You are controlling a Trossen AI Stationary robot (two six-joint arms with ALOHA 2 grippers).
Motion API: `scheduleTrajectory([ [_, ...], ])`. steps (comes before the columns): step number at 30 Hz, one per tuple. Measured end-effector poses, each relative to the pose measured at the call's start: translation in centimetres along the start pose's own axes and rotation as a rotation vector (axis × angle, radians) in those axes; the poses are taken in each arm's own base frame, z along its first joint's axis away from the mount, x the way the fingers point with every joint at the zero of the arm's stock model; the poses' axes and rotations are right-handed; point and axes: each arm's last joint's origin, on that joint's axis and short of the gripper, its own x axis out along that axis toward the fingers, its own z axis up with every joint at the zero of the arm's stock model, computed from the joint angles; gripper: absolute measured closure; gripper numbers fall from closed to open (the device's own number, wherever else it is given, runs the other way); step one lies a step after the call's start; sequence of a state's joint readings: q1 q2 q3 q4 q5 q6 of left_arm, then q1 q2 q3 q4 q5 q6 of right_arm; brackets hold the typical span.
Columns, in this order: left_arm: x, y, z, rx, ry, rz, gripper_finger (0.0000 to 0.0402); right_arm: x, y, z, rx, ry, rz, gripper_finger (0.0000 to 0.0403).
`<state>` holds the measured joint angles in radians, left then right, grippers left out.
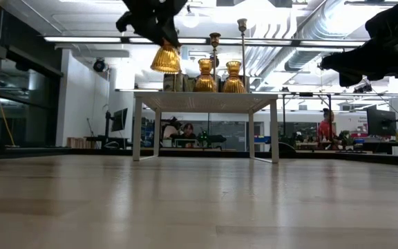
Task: Pick & Place candle stick holders
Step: Put the yellow candle holder aligned with the other yellow candle holders on the shelf
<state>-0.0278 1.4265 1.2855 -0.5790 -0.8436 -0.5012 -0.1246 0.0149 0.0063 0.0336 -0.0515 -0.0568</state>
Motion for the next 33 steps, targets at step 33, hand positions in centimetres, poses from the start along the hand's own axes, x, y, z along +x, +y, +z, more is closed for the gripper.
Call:
scheduleTrajectory([
  [33,4.1,2.0,-1.3,-0.037,0.049,0.084,0.0272,0.0,0.0,0.0,0.000,0.000,0.000,0.0399],
])
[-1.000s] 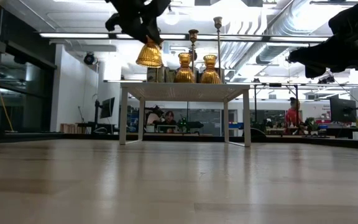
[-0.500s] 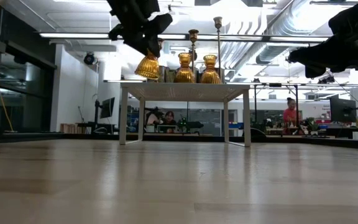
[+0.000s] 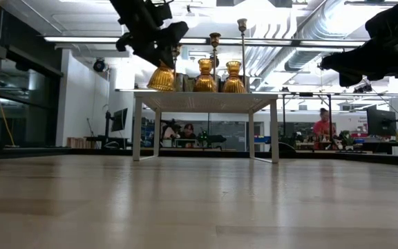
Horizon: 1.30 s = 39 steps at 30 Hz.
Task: Pick & Place candle stick holders
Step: Put the yellow candle holder aligned with the other yellow candle holders on the shelf
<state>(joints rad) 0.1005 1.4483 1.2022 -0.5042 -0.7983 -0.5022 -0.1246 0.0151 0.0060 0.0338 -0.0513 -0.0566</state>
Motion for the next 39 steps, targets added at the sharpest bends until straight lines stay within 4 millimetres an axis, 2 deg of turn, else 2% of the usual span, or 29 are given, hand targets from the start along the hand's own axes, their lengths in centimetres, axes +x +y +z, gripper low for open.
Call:
scheduleTrajectory([
  [13,1.0,0.9,0.2,0.003,0.008,0.030,0.0272,0.0,0.0,0.0,0.000,0.000,0.000,0.0399],
  [27,1.0,0.8,0.2,-0.075,0.012,0.018,0.0272,0.0,0.0,0.0,0.000,0.000,0.000,0.0399],
  [33,1.9,0.5,-1.0,-0.123,-0.035,-0.003,0.0272,0.0,0.0,0.0,0.000,0.000,0.000,0.0399],
  [39,1.9,0.5,-1.2,-0.109,-0.041,0.001,0.0272,0.0,0.0,0.0,0.000,0.000,0.000,0.0399],
])
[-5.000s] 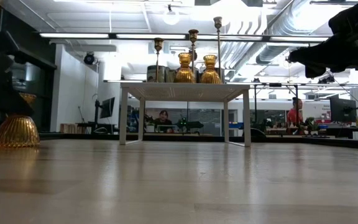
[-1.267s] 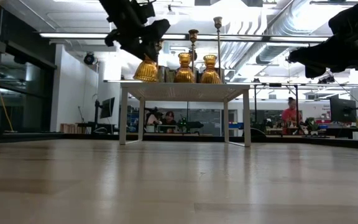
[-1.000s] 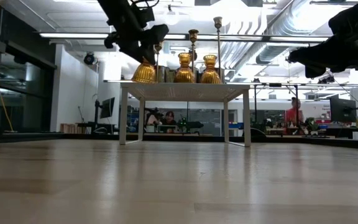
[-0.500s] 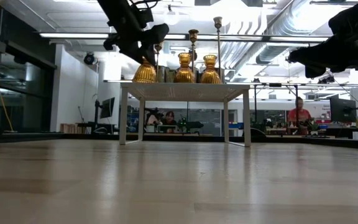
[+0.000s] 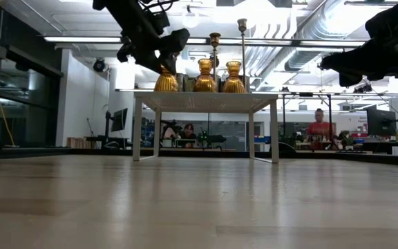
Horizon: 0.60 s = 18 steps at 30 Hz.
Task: Pick & Place candle stick holders
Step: Put the yellow candle holder aligned with the other yellow candle holders on the shelf
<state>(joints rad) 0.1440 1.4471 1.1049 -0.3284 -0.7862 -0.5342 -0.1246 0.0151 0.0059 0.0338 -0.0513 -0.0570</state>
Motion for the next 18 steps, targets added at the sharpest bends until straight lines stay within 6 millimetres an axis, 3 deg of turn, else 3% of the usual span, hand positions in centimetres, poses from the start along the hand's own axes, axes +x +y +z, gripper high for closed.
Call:
scheduleTrajectory([
  [18,0.03,-0.02,-0.15,0.012,0.017,-0.017,0.0272,0.00,0.00,0.00,0.000,0.000,0.000,0.0399],
])
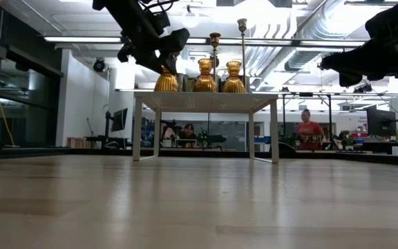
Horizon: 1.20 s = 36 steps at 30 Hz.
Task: Pick & Place candle stick holders
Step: Put the yellow candle holder aligned with the other yellow candle holders on the shelf
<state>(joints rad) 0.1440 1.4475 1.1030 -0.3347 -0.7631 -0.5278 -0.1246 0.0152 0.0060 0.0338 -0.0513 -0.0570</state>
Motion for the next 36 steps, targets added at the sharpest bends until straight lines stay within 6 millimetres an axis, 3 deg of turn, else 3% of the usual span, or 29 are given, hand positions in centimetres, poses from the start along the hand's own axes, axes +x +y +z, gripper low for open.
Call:
scheduleTrajectory([
  [36,-0.64,0.23,0.43,0.081,0.081,-0.031,0.0272,0.00,0.00,0.01,0.000,0.000,0.000,0.0399],
])
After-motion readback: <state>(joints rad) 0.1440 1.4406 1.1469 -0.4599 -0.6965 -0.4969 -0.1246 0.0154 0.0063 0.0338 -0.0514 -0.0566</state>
